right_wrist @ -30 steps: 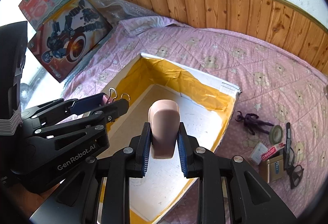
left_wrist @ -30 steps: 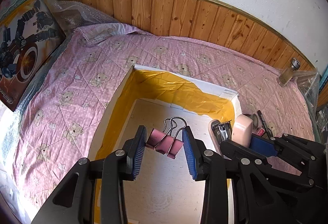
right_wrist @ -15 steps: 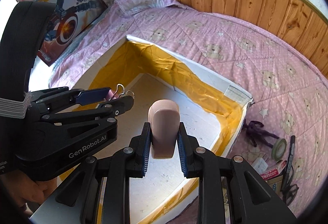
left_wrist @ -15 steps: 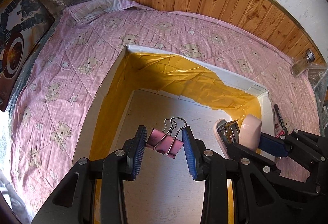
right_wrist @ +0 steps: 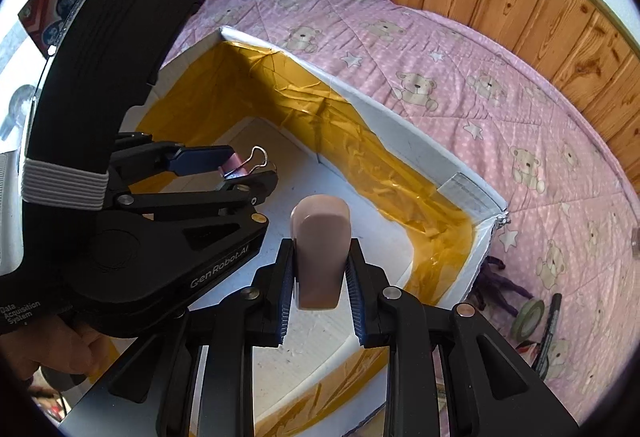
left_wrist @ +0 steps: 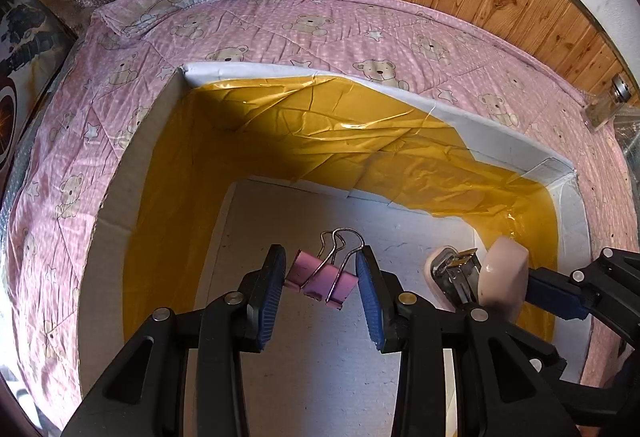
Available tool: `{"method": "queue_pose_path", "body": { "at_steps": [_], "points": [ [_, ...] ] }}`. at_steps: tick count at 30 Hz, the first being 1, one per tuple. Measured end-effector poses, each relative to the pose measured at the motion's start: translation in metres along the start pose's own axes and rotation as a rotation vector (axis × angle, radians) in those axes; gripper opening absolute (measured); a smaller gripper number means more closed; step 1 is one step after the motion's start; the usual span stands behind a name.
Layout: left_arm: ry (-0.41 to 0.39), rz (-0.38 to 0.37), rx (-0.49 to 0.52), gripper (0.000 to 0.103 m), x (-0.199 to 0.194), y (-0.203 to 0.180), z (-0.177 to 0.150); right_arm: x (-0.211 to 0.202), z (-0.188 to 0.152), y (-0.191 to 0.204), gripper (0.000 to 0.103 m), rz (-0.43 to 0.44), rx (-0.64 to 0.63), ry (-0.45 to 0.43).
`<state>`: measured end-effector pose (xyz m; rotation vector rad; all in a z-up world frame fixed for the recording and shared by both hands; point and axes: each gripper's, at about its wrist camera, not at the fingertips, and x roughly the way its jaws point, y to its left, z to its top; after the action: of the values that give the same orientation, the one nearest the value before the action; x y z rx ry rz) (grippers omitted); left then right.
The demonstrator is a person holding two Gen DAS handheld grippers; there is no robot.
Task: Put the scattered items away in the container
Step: 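Open the left tool to drop the clips while the right tool drops the stapler into the box, then withdraw both open tools from the box back toward the remaining items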
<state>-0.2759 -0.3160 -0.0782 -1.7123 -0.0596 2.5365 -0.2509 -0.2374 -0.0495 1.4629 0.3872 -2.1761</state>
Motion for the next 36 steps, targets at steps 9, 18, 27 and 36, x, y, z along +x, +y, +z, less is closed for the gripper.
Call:
{"method": "queue_pose_path", "body": {
  "at_steps": [9, 18, 27, 36],
  "points": [
    [0.015, 0.026, -0.031, 0.066, 0.011, 0.009, 0.001, 0.002, 0.001, 0.000, 0.030, -0.021, -0.001, -0.024],
    [0.010, -0.005, -0.038, 0.066, -0.003, 0.014, -0.003, -0.023, -0.005, -0.013, 0.030, 0.012, 0.082, -0.080],
    [-0.033, -0.019, -0.040, 0.066, -0.037, 0.014, -0.012, -0.045, -0.024, -0.014, 0.030, 0.008, 0.113, -0.099],
    [-0.065, -0.015, -0.018, 0.066, -0.069, 0.009, -0.032, -0.059, -0.045, 0.009, 0.030, 0.010, 0.094, -0.102]
  ]
}}
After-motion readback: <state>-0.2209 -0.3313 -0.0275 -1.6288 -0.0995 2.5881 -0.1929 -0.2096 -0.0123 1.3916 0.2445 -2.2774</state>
